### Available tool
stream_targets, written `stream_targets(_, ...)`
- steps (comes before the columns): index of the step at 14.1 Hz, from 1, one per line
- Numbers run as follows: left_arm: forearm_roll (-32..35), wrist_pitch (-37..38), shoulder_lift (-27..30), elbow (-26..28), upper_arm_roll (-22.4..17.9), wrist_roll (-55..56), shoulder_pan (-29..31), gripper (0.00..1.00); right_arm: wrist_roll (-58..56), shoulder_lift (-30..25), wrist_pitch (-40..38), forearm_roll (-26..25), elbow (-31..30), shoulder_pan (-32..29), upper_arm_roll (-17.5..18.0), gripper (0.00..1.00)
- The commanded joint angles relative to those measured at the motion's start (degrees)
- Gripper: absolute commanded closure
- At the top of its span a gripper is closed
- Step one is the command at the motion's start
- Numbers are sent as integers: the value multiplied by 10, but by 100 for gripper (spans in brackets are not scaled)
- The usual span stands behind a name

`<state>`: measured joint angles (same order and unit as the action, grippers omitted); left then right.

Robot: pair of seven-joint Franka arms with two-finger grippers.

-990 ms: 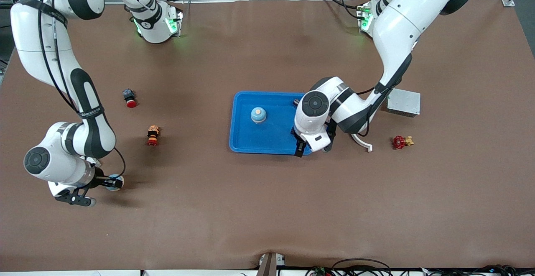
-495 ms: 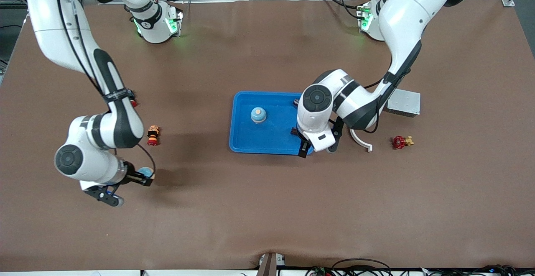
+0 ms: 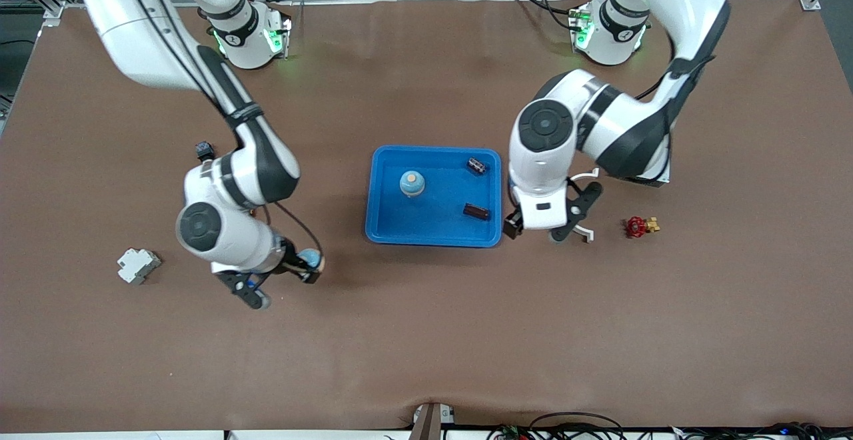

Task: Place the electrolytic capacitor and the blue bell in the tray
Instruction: 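Carry the blue button to the tray with the right gripper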

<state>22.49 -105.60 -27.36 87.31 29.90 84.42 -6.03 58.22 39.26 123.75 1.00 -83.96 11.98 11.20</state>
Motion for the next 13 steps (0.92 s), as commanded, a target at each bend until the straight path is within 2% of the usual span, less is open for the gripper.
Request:
stream_targets(1, -39, 73, 63, 6, 2, -184, 53, 0, 78, -12, 2, -9, -11, 53, -7, 100)
stream_targets(3, -75, 102, 87, -3, 2, -236, 94, 0, 152, -10, -1, -50, -11, 92, -7, 100)
stream_targets(6, -64, 180, 93, -54, -5, -352, 104, 0, 234, -6, -3, -81, -15, 140, -7, 100)
stream_targets(8, -56, 185, 103, -57, 0, -435, 139, 0, 265, -4, -3, -82, -16, 161, -8, 100)
stream_targets(10, -58, 186, 140, -57, -1, -520, 158, 0, 290, 2, 2, -89, -16, 175, -8, 100)
stream_targets(13, -55, 187, 152, -57, 1, -556, 171, 0, 314, 6, 12, -101, -20, 186, -8, 100)
